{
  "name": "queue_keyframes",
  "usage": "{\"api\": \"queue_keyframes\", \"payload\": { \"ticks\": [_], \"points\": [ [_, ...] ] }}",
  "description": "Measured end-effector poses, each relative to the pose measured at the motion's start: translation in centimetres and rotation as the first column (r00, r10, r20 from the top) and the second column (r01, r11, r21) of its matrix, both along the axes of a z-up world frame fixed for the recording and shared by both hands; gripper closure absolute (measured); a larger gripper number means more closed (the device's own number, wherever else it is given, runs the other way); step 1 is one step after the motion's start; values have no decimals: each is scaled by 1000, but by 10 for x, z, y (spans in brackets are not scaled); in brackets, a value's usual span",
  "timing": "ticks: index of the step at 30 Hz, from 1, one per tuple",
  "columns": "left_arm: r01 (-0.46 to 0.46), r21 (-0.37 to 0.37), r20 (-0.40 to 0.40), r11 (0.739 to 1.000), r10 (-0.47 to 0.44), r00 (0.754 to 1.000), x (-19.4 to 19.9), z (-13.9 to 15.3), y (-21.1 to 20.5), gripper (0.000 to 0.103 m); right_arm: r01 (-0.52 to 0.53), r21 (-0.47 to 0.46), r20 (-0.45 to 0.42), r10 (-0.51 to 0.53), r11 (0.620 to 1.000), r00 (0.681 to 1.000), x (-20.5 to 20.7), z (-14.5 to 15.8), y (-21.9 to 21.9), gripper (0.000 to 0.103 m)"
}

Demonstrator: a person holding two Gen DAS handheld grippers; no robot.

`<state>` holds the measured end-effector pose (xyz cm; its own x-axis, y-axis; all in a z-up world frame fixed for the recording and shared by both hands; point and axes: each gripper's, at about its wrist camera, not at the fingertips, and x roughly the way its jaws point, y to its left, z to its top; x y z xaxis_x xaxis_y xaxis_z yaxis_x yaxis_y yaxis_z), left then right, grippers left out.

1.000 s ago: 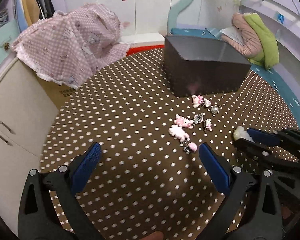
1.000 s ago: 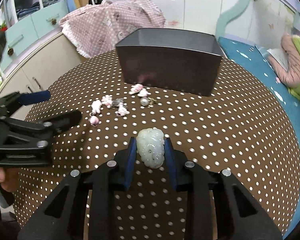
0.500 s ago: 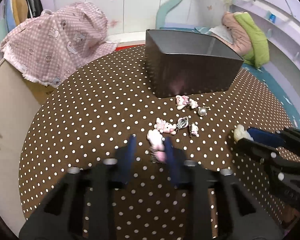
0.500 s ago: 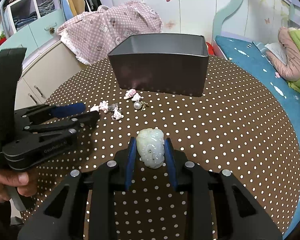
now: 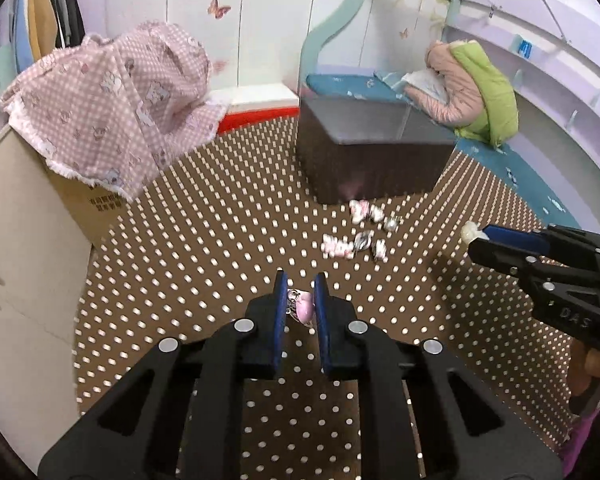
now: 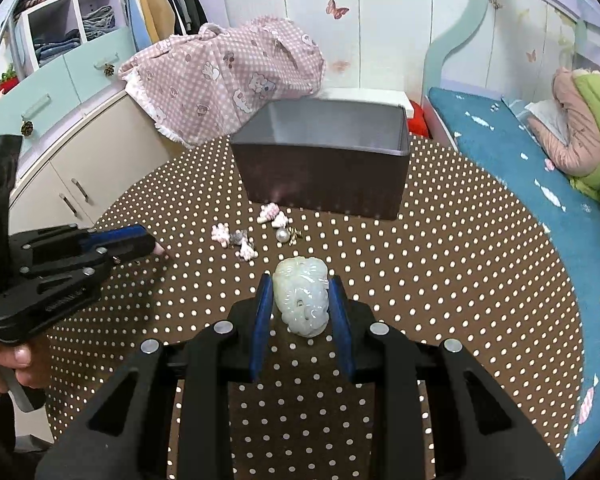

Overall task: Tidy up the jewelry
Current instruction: 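Grasp a pink charm with the left tool while the right tool holds the pendant, then carry the pendant and pink charm into the grey box and open both tools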

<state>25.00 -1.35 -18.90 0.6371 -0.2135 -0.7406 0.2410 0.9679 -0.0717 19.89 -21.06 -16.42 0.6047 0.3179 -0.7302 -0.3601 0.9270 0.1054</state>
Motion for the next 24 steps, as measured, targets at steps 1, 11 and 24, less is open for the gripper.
{"api": "queue_keyframes", "payload": {
  "ticks": [1, 11, 24],
  "points": [
    [2, -3, 18, 1000, -2, 1000, -3, 9, 2, 89, -2, -3, 8, 2, 1000, 1000, -1, 3, 1, 77],
    [28, -12, 173, 1000, -25, 985, -19, 80, 4, 89, -2, -23, 137, 5, 1000, 991, -3, 59, 0, 77],
    [71, -22, 314, 997, -61, 947, 13, 156, -14, 89, 10, -22, 289, -4, 1000, 957, 29, 128, -6, 77]
  ]
}}
